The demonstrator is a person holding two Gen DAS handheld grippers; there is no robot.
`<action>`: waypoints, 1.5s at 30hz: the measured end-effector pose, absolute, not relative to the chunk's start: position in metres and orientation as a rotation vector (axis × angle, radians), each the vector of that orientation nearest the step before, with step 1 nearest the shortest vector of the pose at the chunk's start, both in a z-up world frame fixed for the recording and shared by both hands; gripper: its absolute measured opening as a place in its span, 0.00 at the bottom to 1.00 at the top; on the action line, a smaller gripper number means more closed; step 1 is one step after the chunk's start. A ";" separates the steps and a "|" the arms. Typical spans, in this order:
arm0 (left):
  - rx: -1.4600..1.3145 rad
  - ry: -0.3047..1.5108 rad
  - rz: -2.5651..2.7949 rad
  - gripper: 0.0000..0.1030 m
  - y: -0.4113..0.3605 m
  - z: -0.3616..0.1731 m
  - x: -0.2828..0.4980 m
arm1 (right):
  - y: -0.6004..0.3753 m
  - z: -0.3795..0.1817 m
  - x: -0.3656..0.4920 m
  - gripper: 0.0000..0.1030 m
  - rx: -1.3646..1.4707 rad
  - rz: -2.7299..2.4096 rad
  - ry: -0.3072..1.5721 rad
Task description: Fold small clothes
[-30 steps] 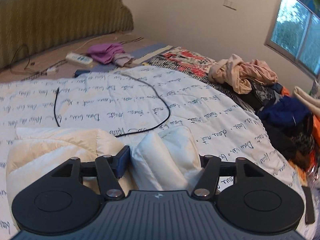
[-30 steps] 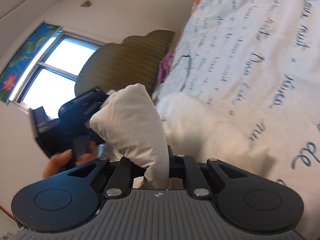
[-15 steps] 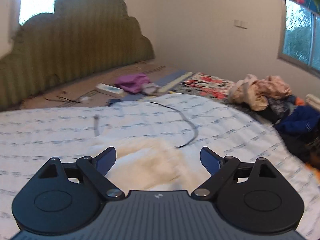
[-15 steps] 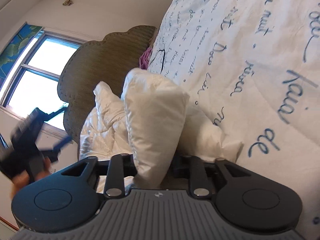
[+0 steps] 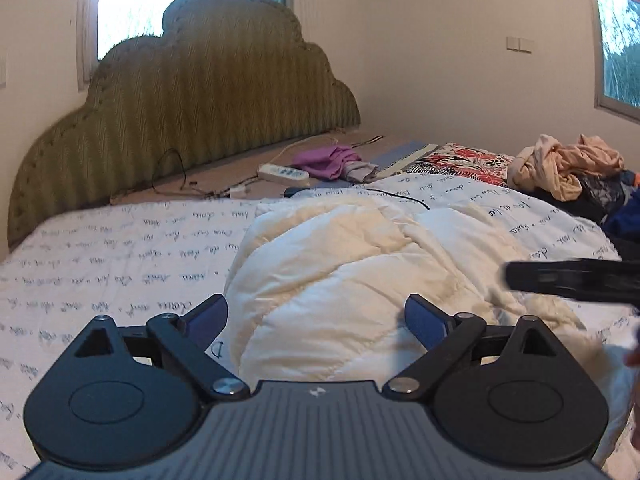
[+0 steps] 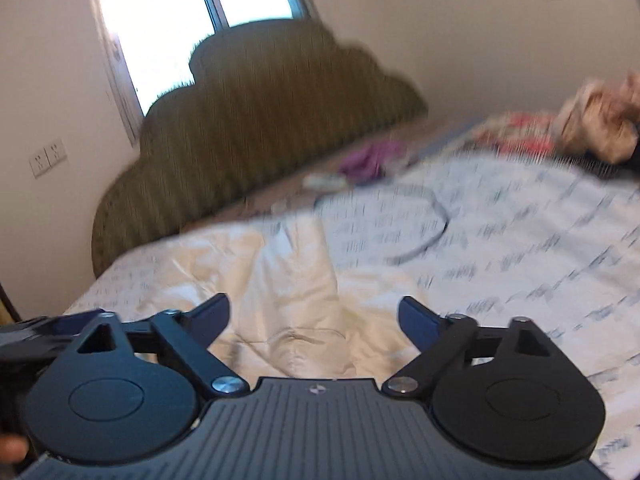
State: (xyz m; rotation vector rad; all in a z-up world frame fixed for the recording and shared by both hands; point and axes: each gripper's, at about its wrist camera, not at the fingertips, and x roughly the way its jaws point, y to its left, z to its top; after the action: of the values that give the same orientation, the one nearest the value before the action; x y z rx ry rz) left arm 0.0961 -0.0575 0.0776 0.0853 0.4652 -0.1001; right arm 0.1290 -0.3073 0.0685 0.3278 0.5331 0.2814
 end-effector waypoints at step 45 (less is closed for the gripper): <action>0.211 0.516 -0.165 1.00 -0.107 0.004 0.129 | -0.348 -0.041 0.143 0.13 0.375 0.049 0.671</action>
State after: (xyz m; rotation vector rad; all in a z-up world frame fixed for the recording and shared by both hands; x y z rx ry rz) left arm 0.1288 -0.1071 0.0035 0.2110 0.5157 -0.1648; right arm 0.1432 -0.3477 -0.0406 0.3755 0.6709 0.0491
